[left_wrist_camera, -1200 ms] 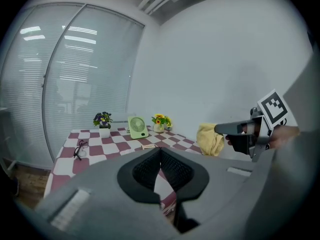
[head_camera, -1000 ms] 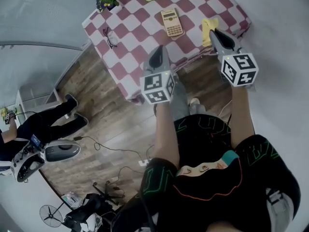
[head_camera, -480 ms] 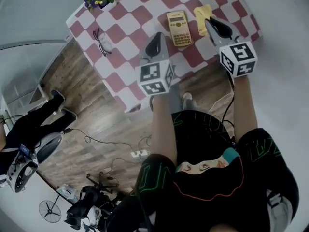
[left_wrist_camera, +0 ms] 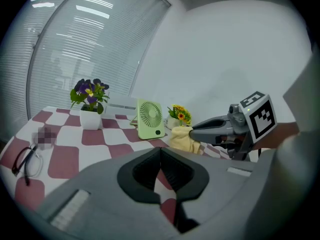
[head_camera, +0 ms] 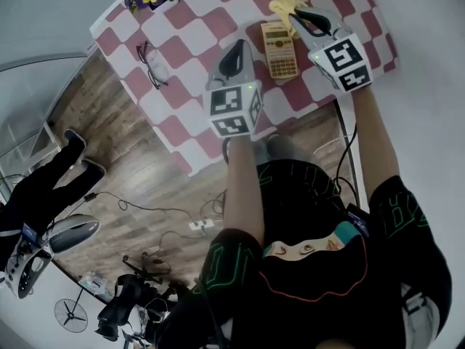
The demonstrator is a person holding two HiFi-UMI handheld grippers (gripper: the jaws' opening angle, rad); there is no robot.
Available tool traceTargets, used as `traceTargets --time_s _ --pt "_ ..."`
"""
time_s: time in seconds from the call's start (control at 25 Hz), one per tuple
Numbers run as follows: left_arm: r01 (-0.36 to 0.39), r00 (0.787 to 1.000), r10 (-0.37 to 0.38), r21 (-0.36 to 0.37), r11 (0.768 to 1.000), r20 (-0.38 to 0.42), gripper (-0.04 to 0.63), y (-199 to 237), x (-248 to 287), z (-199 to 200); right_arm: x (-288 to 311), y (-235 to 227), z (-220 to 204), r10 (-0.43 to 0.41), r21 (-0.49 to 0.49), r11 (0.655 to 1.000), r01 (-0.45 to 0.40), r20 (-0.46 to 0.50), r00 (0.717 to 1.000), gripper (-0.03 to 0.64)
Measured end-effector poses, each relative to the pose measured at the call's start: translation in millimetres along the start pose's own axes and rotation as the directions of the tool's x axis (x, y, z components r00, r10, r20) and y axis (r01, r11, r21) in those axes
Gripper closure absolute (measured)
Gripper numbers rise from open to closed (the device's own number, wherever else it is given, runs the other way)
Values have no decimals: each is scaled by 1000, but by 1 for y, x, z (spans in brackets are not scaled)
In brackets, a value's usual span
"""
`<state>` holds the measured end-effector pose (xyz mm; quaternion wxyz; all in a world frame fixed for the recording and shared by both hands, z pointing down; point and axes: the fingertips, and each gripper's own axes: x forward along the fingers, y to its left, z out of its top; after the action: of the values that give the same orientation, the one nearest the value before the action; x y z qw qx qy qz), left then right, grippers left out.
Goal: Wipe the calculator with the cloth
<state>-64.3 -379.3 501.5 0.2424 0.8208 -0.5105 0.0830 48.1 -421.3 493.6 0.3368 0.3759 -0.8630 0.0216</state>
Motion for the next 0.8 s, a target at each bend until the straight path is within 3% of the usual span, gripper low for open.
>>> traceTargets --time_s 0.24,0.44,0.52,0.8 --pt "-15 1000 14 -27 1000 -12 584 9 2 -3 36 18 -3 94 -172 979 -108 -88 992 583" --pt "-62 998 62 -42 997 -2 584 15 -1 -3 53 57 -22 236 -270 924 -272 -160 959 583" --pt "-79 997 80 -82 994 10 584 9 -1 -10 51 63 -31 247 -319 901 -293 -178 953 583" --pt "-124 991 128 -134 983 29 584 5 -17 -14 38 79 -40 301 -327 877 -352 -198 933 583"
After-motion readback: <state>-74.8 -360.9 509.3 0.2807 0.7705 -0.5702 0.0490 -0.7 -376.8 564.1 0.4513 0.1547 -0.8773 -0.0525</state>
